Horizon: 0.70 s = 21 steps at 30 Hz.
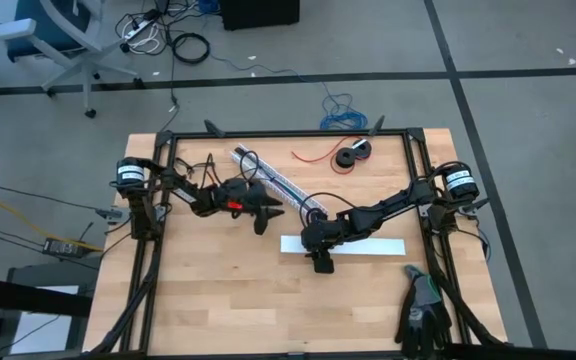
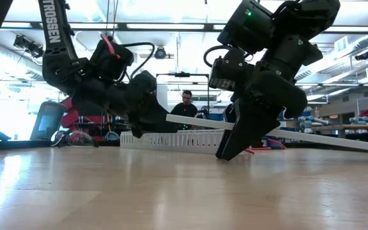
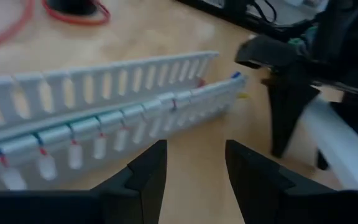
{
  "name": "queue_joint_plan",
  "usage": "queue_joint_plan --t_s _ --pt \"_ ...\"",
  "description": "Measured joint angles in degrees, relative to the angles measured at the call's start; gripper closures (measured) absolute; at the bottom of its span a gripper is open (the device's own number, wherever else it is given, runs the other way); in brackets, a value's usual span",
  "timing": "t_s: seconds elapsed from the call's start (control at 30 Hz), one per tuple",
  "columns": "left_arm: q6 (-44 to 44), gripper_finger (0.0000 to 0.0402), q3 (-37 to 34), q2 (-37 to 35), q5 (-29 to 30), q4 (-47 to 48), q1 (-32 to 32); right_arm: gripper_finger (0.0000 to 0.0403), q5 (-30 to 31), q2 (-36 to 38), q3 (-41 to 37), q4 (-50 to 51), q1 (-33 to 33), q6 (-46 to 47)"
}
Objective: Ziptie cables
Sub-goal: Close the white cable duct
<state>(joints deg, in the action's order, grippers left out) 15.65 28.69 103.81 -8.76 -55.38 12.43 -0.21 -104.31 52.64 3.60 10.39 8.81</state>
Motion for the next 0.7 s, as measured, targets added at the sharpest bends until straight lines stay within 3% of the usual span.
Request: queue_joint_plan --t_s 0.3,0.47,0.7 --pt "-9.0 0.0229 0.0 -0.7 4.1 -4.9 -1.4 0.019 0.1 0.0 0.0 0.0 0.0 0.1" --pt "-15.3 0.0229 0.0 -3.4 12.2 -4.3 -4.9 0.019 0.2 0.0 0.0 0.4 0.0 0.5" --pt "-16.9 0.0229 0.0 -5.6 15.3 1.8 -7.7 0.019 0.5 0.0 0.0 0.7 0.0 2.1"
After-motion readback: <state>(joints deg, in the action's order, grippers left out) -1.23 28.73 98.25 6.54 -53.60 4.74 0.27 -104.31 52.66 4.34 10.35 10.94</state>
